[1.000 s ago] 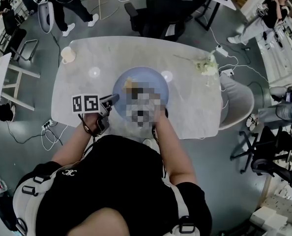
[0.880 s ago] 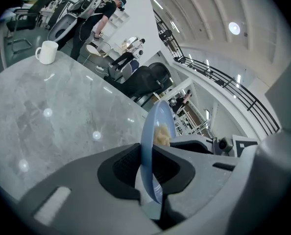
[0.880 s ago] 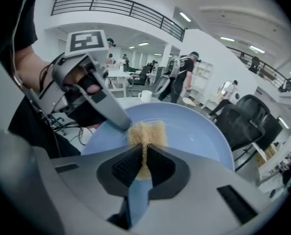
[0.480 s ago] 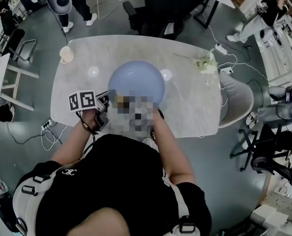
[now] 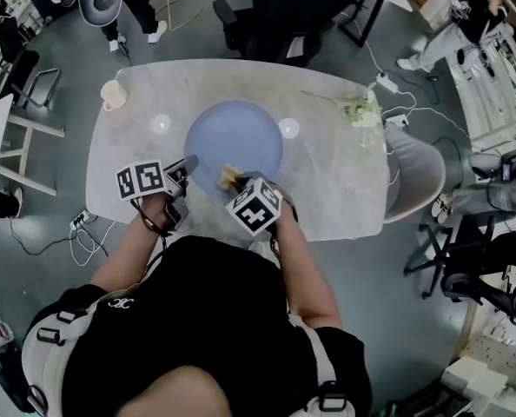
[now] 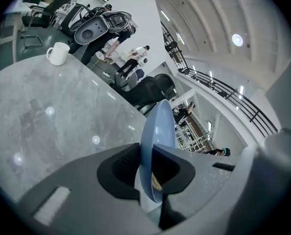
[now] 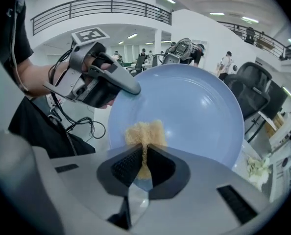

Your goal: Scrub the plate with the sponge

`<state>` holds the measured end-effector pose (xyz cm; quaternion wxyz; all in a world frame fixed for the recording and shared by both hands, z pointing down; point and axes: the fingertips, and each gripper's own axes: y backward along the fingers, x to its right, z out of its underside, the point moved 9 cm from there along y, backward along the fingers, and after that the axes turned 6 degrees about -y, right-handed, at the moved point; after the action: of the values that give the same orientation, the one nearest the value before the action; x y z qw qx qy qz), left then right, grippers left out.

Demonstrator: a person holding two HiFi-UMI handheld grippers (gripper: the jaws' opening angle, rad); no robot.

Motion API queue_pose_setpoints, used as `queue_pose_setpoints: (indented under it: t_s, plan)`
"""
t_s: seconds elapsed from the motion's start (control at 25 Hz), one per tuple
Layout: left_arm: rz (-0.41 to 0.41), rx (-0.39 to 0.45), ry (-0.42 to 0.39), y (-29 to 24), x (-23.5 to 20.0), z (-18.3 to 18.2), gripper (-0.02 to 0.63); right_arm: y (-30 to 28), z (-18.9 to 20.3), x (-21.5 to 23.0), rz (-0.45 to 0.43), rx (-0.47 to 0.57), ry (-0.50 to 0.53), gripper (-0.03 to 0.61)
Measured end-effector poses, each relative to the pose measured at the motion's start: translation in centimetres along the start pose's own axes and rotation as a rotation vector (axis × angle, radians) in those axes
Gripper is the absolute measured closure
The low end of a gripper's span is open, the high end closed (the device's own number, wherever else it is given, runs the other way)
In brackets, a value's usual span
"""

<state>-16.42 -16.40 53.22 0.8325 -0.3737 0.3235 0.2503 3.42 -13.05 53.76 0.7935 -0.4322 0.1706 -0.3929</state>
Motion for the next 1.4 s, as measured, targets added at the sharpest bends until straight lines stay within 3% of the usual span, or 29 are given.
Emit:
queue_pose_setpoints:
  t_s: [0.12, 0.4, 0.96, 1.24, 1.4]
  plan:
    - [0.008, -0.011, -0.011, -0.4, 0.4, 0.4, 0.563, 0.7, 0.9, 1.6, 0.021, -0.008, -0.088, 0.547]
    - [0.089, -0.021, -0.032, -0.7, 1.2, 0.5, 0.554, 2.5, 2.4, 6.0, 0.199, 0.031, -0.205, 0.546]
    - [0.185, -0.062, -0.081, -0.9, 2.8, 0.9, 0.551, 5.0, 2.0, 9.5, 0.479, 0.192, -0.280, 0.546]
    - [0.235, -0.089, -0.109, -1.0, 3.2, 1.3, 0.551, 6.0, 0.2, 9.8, 0.574, 0.261, -0.265, 0.546]
    - [0.247, -0.113, -0.154, -1.5, 3.9, 1.7, 0.551, 6.3, -0.7, 9.9, 0.571, 0.290, -0.257, 0.546]
